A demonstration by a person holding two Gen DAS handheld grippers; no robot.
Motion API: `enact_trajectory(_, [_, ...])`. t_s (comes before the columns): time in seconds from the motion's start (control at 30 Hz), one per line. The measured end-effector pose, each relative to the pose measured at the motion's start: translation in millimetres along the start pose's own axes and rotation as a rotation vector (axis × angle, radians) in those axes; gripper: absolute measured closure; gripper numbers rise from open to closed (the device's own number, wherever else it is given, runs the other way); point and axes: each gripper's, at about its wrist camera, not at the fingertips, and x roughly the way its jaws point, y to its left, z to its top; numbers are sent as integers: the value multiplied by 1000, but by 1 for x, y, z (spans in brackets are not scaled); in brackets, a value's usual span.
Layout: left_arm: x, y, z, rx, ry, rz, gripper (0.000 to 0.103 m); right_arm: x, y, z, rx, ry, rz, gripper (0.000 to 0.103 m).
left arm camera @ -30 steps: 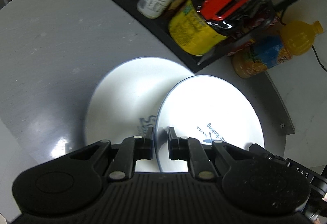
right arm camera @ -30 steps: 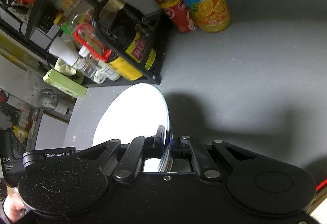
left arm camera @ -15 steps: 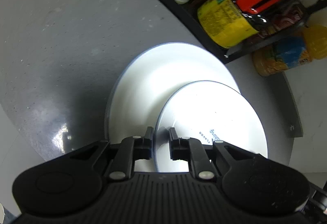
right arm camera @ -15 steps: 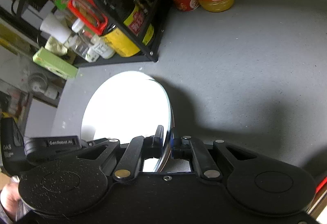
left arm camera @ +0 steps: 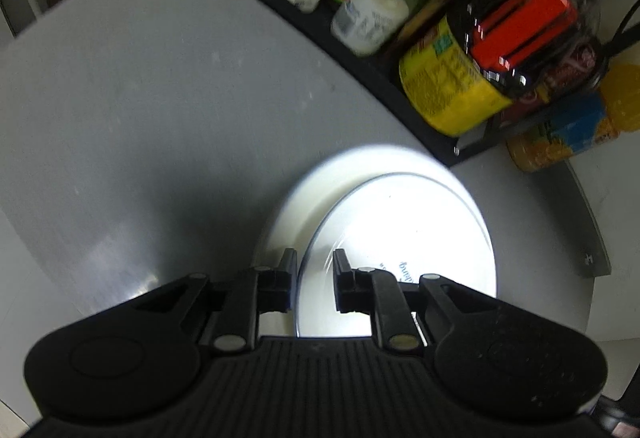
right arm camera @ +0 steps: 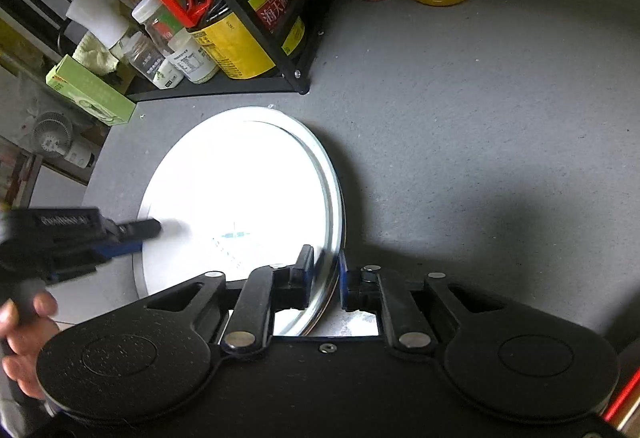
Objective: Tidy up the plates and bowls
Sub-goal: 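Open both grippers to release the 'Bakery' plate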
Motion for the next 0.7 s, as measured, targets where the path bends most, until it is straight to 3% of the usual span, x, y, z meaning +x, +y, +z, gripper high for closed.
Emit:
enact_trajectory(0.1, [-6,0,6,14,-29,3,85,1,0,0,-4,3,-14,79])
enact_trajectory(0.23, [-9,-1,8,34,-47,14,73,3,-2,1,8,15,-13,75])
enact_trajectory(0.33, [-8,-4,8,56,-54,63,65,1,0,0,1,27,-25,68])
enact_trajectory(0.43, [-6,-1,8,53,-52,103,65,-7,2,1,-4,10,-21,55])
enact_trajectory(0.53, [-2,3,10,51,-43,113,57,-19,3,2,-1,-6,-13,50])
enact_trajectory(0.7, [-6,-1,13,54,-52,155,57,-46,0,4,-2,-59,-10,37])
